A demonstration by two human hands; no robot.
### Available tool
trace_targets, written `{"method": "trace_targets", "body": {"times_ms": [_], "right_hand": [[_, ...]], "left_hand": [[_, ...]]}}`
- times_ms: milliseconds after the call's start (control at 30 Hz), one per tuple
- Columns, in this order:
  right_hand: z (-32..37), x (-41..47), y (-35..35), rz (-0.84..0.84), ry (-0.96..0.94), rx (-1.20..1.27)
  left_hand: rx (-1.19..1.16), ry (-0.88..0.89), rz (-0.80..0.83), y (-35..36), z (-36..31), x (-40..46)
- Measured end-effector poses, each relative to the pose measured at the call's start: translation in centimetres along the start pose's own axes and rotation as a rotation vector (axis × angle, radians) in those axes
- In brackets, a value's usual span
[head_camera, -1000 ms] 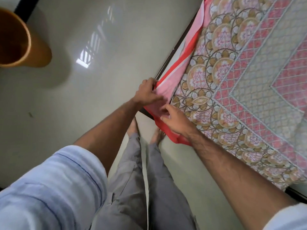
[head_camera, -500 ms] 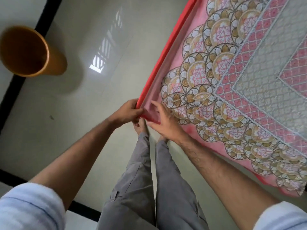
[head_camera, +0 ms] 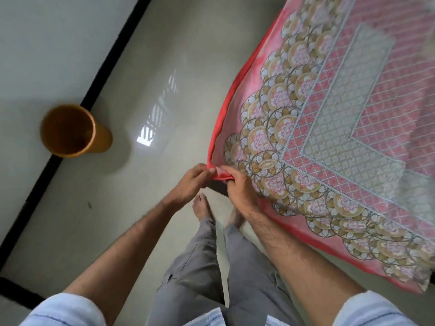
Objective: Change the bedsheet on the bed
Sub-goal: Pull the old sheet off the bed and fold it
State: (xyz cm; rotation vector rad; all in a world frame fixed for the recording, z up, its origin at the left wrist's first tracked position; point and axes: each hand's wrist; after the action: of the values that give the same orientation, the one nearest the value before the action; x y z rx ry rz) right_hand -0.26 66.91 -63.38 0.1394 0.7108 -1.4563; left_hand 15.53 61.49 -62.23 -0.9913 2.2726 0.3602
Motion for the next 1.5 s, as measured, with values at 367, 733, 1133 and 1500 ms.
{"method": "trace_targets", "body": {"times_ms": [367, 733, 1133, 1500], "right_hand": [[13.6, -4.3, -15.5, 0.011, -0.083, -0.119], [29.6, -4.7, -27.4, -0.164, -0.042, -0.21], [41.0, -12.8, -35.8, -0.635, -0.199, 0.271], [45.1, -17.1, -46.1, -0.759, -0.481, 0.44]], "left_hand": [[1.075, 0.521, 0.007, -0.9, -20.0, 0.7], [0.762, 0.724, 0.341, -4.3, -34.8, 5.4], [0.845, 1.136, 0.284, -4.5, -51.0, 6.1], [1.005, 1.067, 0.472, -1.7, -62.3, 14.4]]}}
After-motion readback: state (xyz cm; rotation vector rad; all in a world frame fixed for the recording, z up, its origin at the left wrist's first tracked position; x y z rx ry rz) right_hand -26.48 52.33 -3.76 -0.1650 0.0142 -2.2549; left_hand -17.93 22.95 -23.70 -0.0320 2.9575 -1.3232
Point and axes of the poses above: each hand's wrist, its own x-axis towards the middle knuckle, its own y-axis out of the palm, z = x × y, and after that the axes turned 9 degrees about z, right-handed
